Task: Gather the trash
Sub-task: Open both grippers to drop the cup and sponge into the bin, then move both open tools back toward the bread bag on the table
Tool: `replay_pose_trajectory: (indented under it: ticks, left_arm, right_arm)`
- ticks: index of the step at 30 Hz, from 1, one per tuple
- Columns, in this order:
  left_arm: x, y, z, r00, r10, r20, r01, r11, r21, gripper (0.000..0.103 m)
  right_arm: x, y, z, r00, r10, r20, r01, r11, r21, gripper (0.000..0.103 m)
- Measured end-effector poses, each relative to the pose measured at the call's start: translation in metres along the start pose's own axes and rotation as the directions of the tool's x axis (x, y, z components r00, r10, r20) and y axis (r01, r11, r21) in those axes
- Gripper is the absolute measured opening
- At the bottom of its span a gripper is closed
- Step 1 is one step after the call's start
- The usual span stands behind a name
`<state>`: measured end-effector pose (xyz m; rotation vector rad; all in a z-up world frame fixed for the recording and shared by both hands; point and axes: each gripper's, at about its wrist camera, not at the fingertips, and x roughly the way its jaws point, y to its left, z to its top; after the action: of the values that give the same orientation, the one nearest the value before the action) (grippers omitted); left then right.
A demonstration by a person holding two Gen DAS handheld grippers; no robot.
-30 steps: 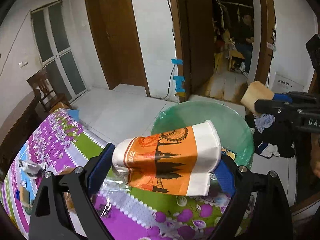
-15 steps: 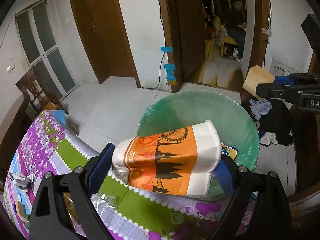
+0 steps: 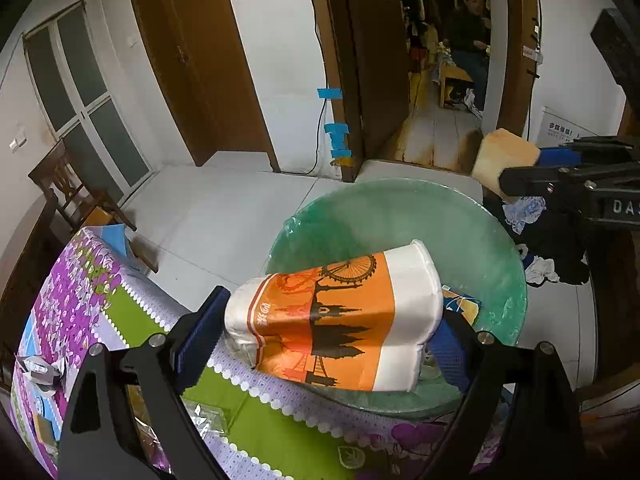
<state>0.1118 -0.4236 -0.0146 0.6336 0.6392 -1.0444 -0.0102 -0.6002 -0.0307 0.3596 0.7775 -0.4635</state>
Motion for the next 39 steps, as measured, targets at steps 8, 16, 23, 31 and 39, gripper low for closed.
replay_pose_trajectory:
  ticks: [8, 16, 23, 31, 39]
  left_arm:
    - [0.001, 0.003, 0.001, 1.000, 0.013, -0.002, -0.013, 1.000, -0.008, 0.088]
    - [0.006, 0.002, 0.001, 1.000, 0.022, -0.016, -0.022, 1.000, -0.012, 0.088]
    - [0.010, 0.002, 0.002, 0.999, 0.020, -0.025, -0.020, 1.000, -0.016, 0.088]
    - [0.014, 0.005, 0.000, 0.999, 0.031, -0.044, -0.033, 0.999, -0.034, 0.093]
    - [0.004, -0.001, 0.002, 1.000, 0.009, -0.017, -0.009, 0.999, -0.034, 0.093]
  right_arm:
    - [0.014, 0.006, 0.012, 1.000, 0.005, -0.022, -0.005, 1.000, -0.023, 0.044]
    - [0.027, 0.015, 0.016, 0.999, 0.008, -0.043, -0.010, 0.999, -0.050, 0.044]
    - [0.034, 0.023, 0.022, 0.999, 0.007, -0.042, -0.009, 0.998, -0.063, 0.044]
    - [0.033, 0.018, 0.019, 1.000, 0.009, -0.024, -0.010, 0.999, -0.047, 0.056]
    - [0.022, 0.004, 0.010, 1.000, 0.005, -0.002, -0.005, 1.000, -0.013, 0.056]
